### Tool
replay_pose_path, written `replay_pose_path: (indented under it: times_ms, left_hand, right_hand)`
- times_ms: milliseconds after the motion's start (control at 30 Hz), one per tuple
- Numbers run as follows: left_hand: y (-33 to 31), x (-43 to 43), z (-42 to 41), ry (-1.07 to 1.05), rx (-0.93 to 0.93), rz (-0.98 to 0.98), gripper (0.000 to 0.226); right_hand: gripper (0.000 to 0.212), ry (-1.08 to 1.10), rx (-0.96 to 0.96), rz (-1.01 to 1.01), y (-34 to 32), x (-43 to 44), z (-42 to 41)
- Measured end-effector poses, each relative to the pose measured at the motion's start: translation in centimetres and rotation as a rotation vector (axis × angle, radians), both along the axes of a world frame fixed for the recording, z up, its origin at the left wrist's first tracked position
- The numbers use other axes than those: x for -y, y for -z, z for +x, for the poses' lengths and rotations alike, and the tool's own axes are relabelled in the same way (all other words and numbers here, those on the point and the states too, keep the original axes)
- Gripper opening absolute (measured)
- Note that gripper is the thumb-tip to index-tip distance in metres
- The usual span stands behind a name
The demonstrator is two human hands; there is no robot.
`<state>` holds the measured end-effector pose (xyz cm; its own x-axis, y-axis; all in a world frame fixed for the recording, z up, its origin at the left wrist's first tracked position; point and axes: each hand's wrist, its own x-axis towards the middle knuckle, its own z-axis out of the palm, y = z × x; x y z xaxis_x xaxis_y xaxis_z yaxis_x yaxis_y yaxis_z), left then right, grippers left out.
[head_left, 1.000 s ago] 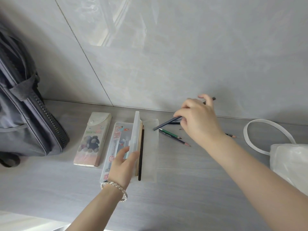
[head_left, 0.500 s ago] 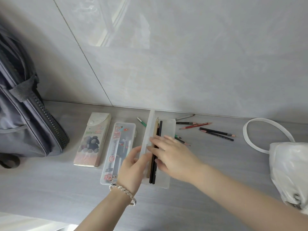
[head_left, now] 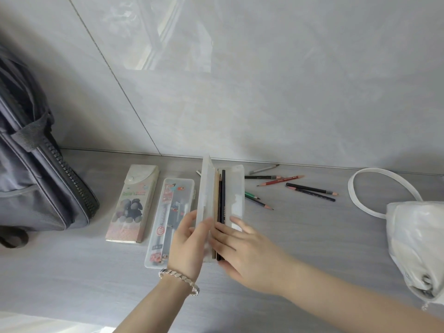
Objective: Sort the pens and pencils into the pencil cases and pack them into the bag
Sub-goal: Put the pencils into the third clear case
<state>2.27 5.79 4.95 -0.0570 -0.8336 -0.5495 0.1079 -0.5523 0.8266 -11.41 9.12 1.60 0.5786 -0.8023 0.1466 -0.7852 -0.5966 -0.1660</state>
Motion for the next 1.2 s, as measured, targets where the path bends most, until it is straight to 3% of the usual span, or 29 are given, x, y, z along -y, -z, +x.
replay_pose_path:
  times_ms: [100,233,333,400,467,533,600,667,733,800,967,1033,1200]
  left_hand:
    - [0.3,-0.2,0.0,0.015,0.054,0.001,0.023]
    - [0.4,-0.4,-0.2,0.071,0.094,-0.032,0.033]
    - [0.3,-0.4,-0.4,0.071,0.123,-0.054,0.025]
    - [0.1,-0.2,-0.4,0.052,0.11,-0.051,0.022]
    - [0.1,0.2,-0.1,0.033,0.131,-0.039,0.024]
    - [0.3,0.7,0.3,0.003,0.18,-0.043,0.016]
    - [0.7,1.1,0.9,0.005,0.205,-0.039,0.045]
    - [1.0,1.6,1.5,-0.032,0.25,-0.037,0.036]
    - [1.3,1.9,1.9,-0.05,0.293,-0.033,0.032]
    - [1.2,2.0,2.2,-0.066,0.323,-0.038,0.028]
    - [1.3,1.9,2.7,-0.073,0.375,-0.035,0.037]
    - [1.4,1.8,2.8,-0.068,0.383,-0.025,0.04]
    - [1.5,1.3,2.5,-0.056,0.383,-0.009,0.039]
  right_hand:
    - [0.039,-0.023,0.017,0.037,-0.3,-0.4,-0.3]
    - [0.03,0.051,0.203,0.07,-0.6,1.2,-0.9]
    - [0.04,0.16,0.056,0.003,-0.7,2.5,-1.1]
    - [0.041,0.119,0.047,-0.001,-0.5,2.7,-0.9]
    - [0.036,0.068,0.186,0.039,-0.5,2.9,-0.7]
    - [0.029,0.174,0.369,0.049,-0.1,3.5,-1.2]
    - [0.021,0.464,0.481,0.056,1.1,4.3,-2.6]
    - [0.026,0.773,0.415,0.186,2.4,5.3,-4.5]
    - [0.038,0.921,0.179,0.418,4.0,5.6,-5.9]
    - [0.036,0.911,0.029,0.5,5.5,5.2,-6.7]
    - [0.026,0.839,-0.025,0.411,6.7,4.3,-6.9]
    - [0.024,0.844,0.104,0.336,5.7,4.1,-7.0]
    - [0.008,0.891,0.82,0.17,-1.1,4.3,-6.8]
